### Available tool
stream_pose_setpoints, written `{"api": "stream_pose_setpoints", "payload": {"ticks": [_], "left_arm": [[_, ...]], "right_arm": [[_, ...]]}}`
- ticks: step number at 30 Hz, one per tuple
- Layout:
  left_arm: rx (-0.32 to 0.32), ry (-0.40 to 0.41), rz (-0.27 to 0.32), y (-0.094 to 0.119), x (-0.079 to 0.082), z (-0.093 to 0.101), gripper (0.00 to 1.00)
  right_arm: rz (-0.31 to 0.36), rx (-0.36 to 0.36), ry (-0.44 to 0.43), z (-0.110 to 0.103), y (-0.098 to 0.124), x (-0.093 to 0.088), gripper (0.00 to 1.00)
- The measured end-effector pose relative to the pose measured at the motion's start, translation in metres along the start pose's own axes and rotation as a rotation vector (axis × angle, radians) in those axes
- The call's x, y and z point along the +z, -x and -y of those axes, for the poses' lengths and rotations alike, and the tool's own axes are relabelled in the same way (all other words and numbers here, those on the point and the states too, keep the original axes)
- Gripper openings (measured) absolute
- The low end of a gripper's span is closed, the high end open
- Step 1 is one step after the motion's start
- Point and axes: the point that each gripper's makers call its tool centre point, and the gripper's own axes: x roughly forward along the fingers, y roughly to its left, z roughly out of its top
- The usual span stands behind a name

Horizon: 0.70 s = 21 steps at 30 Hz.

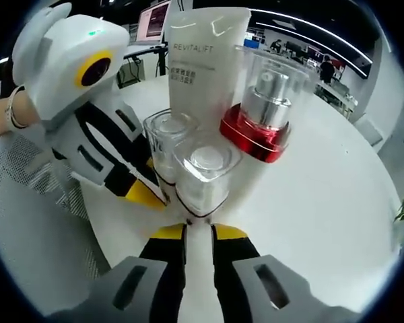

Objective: Arrange the skincare products in the storage area until every visible bottle or jar stands upright without overlapping.

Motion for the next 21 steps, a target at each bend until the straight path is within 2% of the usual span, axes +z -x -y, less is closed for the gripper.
{"api": "stream_pose_setpoints", "payload": {"ticks": [6, 9, 13, 21], "left_arm": [[0.005, -0.007, 0.005, 0.002, 0.001, -0.002, 0.08], [0.013, -0.012, 0.009, 0.004, 0.002, -0.002, 0.13], [0.0, -0.025, -0.006, 0.008, -0.002, -0.001, 0.15], [0.023, -0.039, 0.03, 0.026, 0.009, -0.008, 0.2]], "right_arm": [[0.005, -0.01, -0.001, 0.0, 0.003, 0.0, 0.16], [0.014, -0.018, -0.006, 0.002, 0.004, 0.001, 0.16], [0.024, -0.031, -0.011, 0.004, 0.008, 0.002, 0.18], [0.064, -0.049, -0.035, 0.008, 0.014, 0.007, 0.23]]}}
